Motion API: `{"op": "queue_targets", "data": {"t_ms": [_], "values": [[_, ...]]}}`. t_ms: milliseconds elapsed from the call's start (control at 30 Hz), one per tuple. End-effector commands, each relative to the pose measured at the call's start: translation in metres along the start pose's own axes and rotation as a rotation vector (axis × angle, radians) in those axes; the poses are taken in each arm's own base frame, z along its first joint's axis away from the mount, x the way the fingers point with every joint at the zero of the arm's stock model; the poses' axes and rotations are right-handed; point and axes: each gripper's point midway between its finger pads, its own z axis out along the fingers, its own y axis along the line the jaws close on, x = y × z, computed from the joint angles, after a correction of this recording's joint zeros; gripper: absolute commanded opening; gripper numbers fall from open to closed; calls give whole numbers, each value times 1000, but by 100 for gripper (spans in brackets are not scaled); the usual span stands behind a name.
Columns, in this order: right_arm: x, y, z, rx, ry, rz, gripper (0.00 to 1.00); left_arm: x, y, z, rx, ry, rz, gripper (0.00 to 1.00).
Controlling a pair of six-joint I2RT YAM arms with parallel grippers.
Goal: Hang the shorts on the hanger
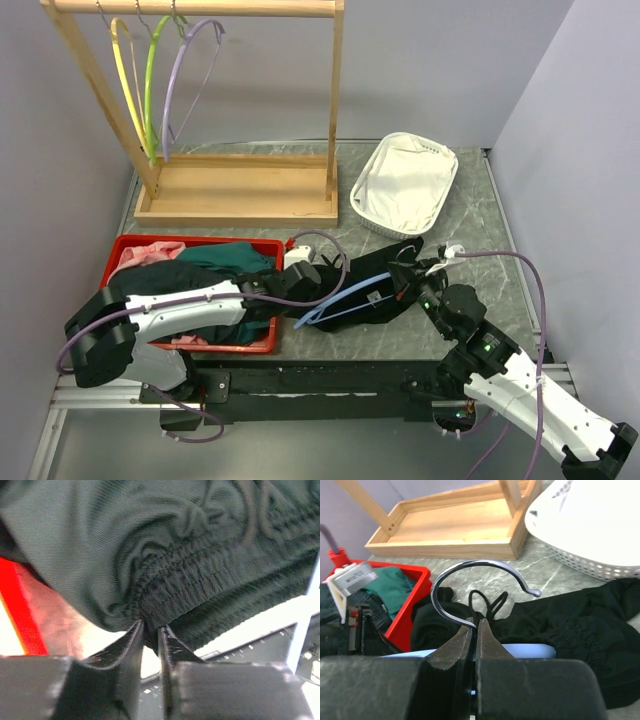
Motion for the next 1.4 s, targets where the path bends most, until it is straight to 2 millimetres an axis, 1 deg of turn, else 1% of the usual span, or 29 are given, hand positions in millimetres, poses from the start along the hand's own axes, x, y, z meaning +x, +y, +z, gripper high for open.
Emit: {"op": "queue_targets", "data": {"t_ms": [0, 33, 67, 100, 133, 167, 200, 233, 300, 333, 400, 433, 467, 500, 533, 567, 700, 767, 900, 1067, 1133, 1233, 1267, 1367], "values": [[-31, -7, -2, 93, -69, 22, 0, -39, -4, -18, -18, -160, -38, 10], [-41, -7, -4, 105, -89, 24, 0, -41, -5, -22, -12, -168, -39, 5], [-46, -11, -5, 135, -101, 21, 0, -46, -6, -30, 3, -189, -42, 2], [-50, -13, -6, 151, -112, 18, 0, -48, -7, -34, 9, -195, -39, 1], [-60, -12, -8, 158, -132, 15, 0, -50, -7, -37, 11, -199, -37, 1], [-65, -18, -10, 196, -149, 9, 0, -53, -8, -43, 20, -209, -38, 1], [-69, -20, -11, 213, -157, 4, 0, -55, -7, -49, 16, -208, -32, 1], [-78, -21, -14, 225, -175, -3, 0, -57, -9, -53, 23, -211, -30, 1], [-85, -28, -16, 273, -189, -16, 0, -63, -15, -67, 64, -217, -30, 1], [-92, -28, -18, 285, -203, -10, 0, -65, -17, -72, 80, -218, -27, 1], [-97, -30, -19, 311, -208, -9, 0, -73, -24, -86, 119, -233, -25, 1], [-103, -28, -20, 314, -218, -4, 0, -73, -22, -91, 113, -226, -22, 1], [-105, -29, -20, 322, -220, -5, 0, -79, -27, -100, 136, -239, -19, 1], [-106, -31, -20, 339, -221, -10, 0, -80, -29, -105, 147, -238, -16, 1], [-112, -33, -22, 360, -238, -7, 0, -77, -30, -109, 158, -222, -8, 1], [-114, -34, -23, 373, -243, -6, 0, -79, -32, -115, 172, -224, -6, 1], [-127, -32, -22, 402, -261, -15, 0, -86, -39, -137, 225, -242, 9, 1], [-137, -32, -24, 433, -283, -18, 0, -88, -44, -149, 260, -246, 19, 1], [-158, -28, -28, 464, -312, -50, 0, -92, -45, -162, 273, -251, 34, 1], [-169, -28, -30, 499, -333, -85, 0, -96, -47, -174, 290, -267, 35, 1], [-167, -29, -30, 505, -333, -99, 0, -99, -45, -177, 283, -277, 33, 1], [-165, -33, -31, 537, -331, -112, 0, -105, -48, -189, 300, -294, 30, 1], [-164, -33, -30, 542, -329, -116, 0, -110, -50, -198, 313, -312, 25, 1], [-163, -30, -29, 520, -338, -104, 0, -118, -44, -207, 286, -343, 15, 1]]}}
